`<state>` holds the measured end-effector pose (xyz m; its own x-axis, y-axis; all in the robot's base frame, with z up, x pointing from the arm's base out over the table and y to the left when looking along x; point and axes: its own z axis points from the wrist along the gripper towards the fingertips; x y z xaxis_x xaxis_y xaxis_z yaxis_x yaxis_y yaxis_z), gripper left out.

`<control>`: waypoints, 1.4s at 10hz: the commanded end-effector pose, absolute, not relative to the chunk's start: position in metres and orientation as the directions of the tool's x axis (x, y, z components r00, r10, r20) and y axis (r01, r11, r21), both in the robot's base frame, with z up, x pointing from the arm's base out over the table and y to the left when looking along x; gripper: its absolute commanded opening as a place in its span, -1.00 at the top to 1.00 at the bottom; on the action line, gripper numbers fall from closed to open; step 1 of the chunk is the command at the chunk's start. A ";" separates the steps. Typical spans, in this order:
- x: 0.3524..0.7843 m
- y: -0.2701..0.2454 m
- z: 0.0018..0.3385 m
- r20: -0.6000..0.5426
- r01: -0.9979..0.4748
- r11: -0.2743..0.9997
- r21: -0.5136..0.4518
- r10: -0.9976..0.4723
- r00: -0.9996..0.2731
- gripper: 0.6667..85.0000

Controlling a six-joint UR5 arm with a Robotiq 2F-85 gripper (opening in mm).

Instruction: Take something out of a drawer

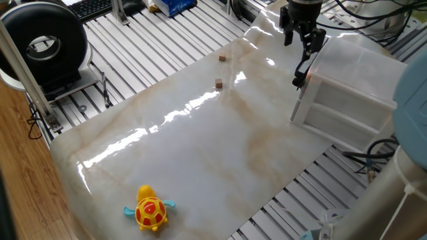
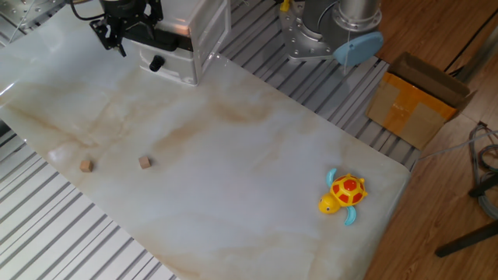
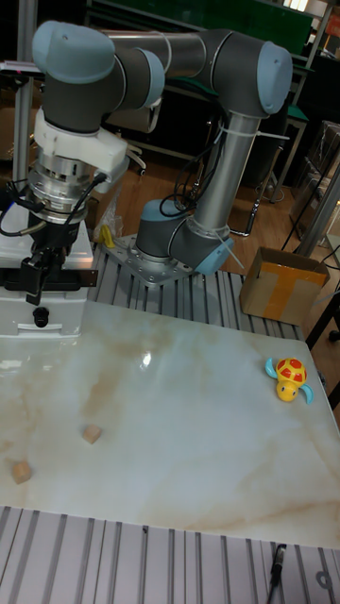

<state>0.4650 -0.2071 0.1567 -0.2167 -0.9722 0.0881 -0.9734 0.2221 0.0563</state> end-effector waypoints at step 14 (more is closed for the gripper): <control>0.465 -0.200 0.151 0.067 -0.985 0.144 0.097 -0.988 -0.138 -0.53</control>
<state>0.4573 -0.2074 0.1528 -0.1437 -0.9857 0.0879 -0.9828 0.1525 0.1041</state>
